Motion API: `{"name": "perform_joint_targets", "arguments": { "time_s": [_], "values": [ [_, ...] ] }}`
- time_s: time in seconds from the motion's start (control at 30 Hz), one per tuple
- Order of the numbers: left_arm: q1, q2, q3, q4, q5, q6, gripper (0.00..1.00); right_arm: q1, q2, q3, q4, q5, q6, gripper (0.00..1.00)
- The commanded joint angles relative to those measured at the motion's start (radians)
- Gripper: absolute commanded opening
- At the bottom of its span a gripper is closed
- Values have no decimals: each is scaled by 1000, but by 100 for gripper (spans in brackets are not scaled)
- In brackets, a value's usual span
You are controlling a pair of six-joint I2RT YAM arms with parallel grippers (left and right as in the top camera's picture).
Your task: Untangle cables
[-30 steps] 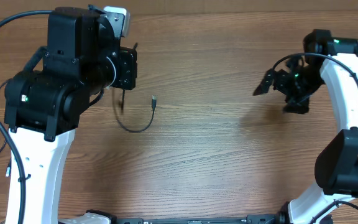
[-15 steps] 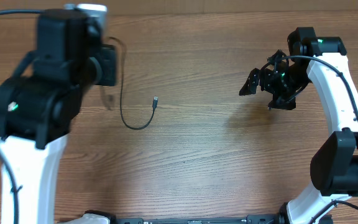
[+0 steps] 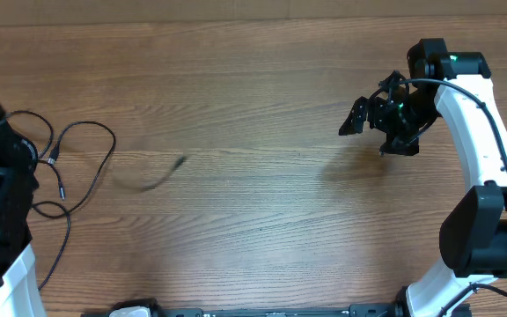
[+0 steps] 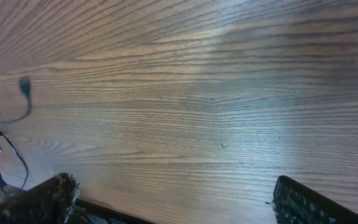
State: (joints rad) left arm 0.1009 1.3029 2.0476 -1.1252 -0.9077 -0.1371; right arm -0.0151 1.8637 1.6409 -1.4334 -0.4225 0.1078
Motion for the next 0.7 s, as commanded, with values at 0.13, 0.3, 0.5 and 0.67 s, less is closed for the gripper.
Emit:
{"name": "perform_joint_targets", "arguments": {
  "time_s": [0.13, 0.3, 0.5, 0.67],
  "values": [
    [11, 30, 9, 11, -201, -70, 4, 1, -21, 1, -1, -13, -5, 100],
    [11, 76, 9, 8, -184, -70, 4, 1, -21, 1, -1, -13, -5, 100],
    [11, 148, 3, 12, -153, -74, 4, 1, -21, 1, -2, -13, -5, 100],
    [16, 247, 2, 11, -141, -73, 4, 1, -21, 1, -8, -12, -5, 100]
  ]
}}
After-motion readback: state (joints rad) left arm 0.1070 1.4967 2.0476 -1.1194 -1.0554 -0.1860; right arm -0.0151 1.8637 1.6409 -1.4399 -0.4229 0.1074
